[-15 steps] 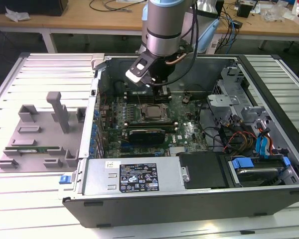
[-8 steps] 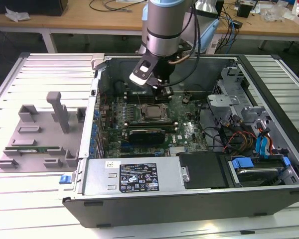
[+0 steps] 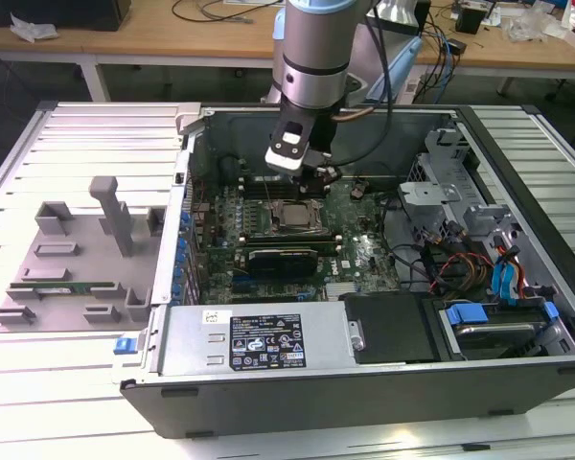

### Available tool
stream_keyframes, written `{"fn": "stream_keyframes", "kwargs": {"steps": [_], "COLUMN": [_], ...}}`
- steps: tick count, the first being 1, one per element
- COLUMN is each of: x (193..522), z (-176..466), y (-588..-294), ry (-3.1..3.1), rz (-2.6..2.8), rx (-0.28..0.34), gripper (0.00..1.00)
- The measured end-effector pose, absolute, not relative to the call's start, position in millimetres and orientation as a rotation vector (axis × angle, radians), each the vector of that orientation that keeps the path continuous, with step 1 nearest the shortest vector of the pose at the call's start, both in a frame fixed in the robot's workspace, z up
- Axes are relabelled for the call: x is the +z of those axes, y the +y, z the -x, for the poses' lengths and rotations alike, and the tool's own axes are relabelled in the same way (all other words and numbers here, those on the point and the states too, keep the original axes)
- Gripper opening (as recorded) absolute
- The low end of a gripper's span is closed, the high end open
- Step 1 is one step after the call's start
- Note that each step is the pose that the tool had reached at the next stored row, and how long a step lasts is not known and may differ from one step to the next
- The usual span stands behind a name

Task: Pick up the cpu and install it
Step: 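Close the cpu cover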

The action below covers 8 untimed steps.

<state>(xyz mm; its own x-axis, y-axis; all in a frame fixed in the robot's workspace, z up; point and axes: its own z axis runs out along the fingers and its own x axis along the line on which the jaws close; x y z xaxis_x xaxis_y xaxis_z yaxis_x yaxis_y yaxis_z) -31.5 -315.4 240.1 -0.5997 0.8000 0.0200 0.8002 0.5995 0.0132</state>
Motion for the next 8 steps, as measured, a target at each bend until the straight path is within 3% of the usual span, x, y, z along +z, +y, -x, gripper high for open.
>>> {"fn": "stream_keyframes", "kwargs": {"steps": [8], "x": [239.8], "z": [31.5], "y": [-315.4], "ry": [-2.943], "rz": [1.058], "rx": [-0.03], "gripper": [0.11]}}
